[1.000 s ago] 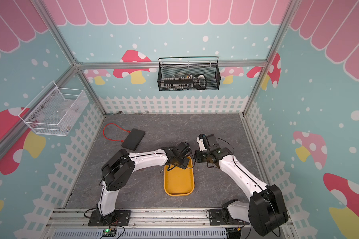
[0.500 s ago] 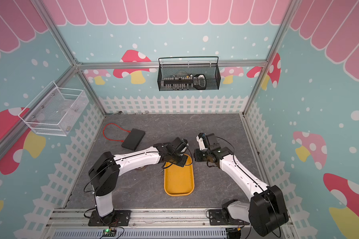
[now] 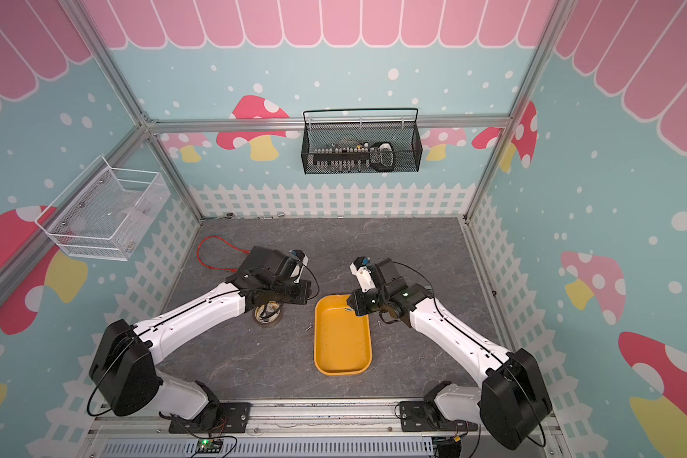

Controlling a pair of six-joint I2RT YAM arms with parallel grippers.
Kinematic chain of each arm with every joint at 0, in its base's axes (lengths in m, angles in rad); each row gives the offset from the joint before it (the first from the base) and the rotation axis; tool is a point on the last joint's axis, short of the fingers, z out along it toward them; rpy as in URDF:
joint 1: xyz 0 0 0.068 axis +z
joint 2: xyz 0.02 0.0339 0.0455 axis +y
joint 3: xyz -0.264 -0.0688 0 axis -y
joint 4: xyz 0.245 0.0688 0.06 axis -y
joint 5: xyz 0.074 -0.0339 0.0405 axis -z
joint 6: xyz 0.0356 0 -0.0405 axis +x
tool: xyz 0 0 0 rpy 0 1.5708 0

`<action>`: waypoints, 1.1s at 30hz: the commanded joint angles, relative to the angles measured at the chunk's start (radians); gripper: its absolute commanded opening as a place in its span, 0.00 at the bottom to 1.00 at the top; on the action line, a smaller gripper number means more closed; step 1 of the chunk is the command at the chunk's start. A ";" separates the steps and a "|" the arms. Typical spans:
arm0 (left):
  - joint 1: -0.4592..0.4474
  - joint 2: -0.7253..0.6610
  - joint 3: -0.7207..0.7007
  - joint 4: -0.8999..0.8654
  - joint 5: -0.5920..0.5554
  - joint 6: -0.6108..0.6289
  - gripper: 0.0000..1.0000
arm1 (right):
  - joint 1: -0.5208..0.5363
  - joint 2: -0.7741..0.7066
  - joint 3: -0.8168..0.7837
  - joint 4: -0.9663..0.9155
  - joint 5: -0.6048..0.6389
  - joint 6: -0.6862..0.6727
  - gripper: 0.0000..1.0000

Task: Take out the screws from the storage box
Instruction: Place the screw at the center of the board.

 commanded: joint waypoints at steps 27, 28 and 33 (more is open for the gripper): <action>-0.010 0.109 -0.199 0.148 -0.009 -0.048 0.28 | 0.038 0.056 0.016 0.006 0.141 0.045 0.24; -0.012 0.101 -0.189 0.135 -0.016 -0.046 0.30 | 0.036 0.054 0.014 0.006 0.146 0.046 0.24; -0.011 0.051 -0.120 0.077 -0.054 -0.034 0.32 | 0.024 0.036 0.011 0.003 0.162 0.047 0.24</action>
